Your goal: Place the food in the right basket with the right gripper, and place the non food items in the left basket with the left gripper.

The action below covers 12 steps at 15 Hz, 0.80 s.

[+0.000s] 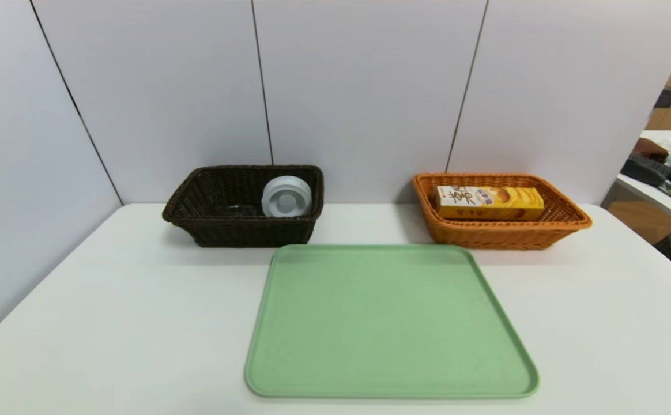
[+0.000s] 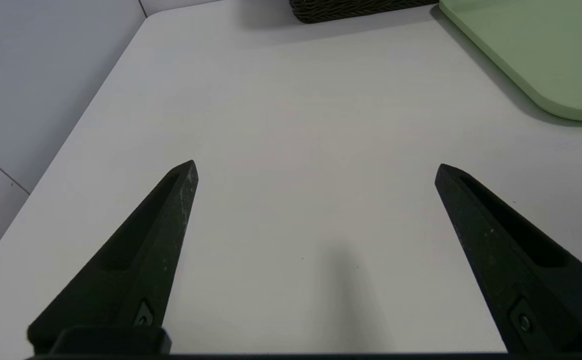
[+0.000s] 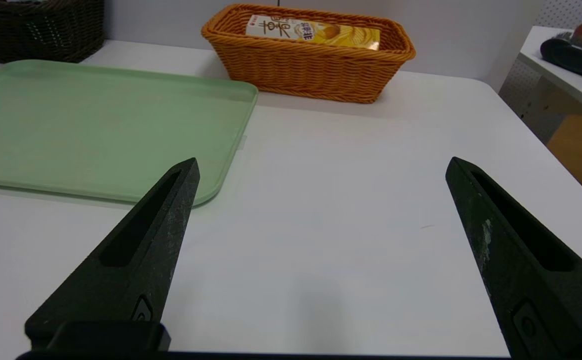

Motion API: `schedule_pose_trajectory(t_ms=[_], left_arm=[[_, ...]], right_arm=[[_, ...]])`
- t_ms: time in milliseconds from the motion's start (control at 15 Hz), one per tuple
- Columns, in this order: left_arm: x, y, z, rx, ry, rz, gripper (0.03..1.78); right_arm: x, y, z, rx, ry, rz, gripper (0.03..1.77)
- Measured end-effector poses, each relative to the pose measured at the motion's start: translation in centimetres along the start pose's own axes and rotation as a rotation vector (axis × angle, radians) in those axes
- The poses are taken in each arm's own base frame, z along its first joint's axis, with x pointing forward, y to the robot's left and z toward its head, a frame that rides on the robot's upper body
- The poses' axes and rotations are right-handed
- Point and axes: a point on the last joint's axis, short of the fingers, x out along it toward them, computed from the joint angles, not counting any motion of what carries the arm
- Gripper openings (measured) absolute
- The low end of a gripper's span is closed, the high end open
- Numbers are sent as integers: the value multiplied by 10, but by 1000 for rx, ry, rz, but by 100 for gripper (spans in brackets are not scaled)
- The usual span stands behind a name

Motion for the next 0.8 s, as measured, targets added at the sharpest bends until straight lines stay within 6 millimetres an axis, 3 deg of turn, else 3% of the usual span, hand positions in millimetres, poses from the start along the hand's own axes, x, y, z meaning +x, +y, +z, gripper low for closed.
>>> schedule_pose_trajectory(t_ms=[333,800], left_arm=[[0,0,-1,-11,2,0,169],[2,1,0,-44,-39,21,169]], right_arm=[[11,1,-27,18,42,-39,170],[11,1,-30,43,53,-47,170]])
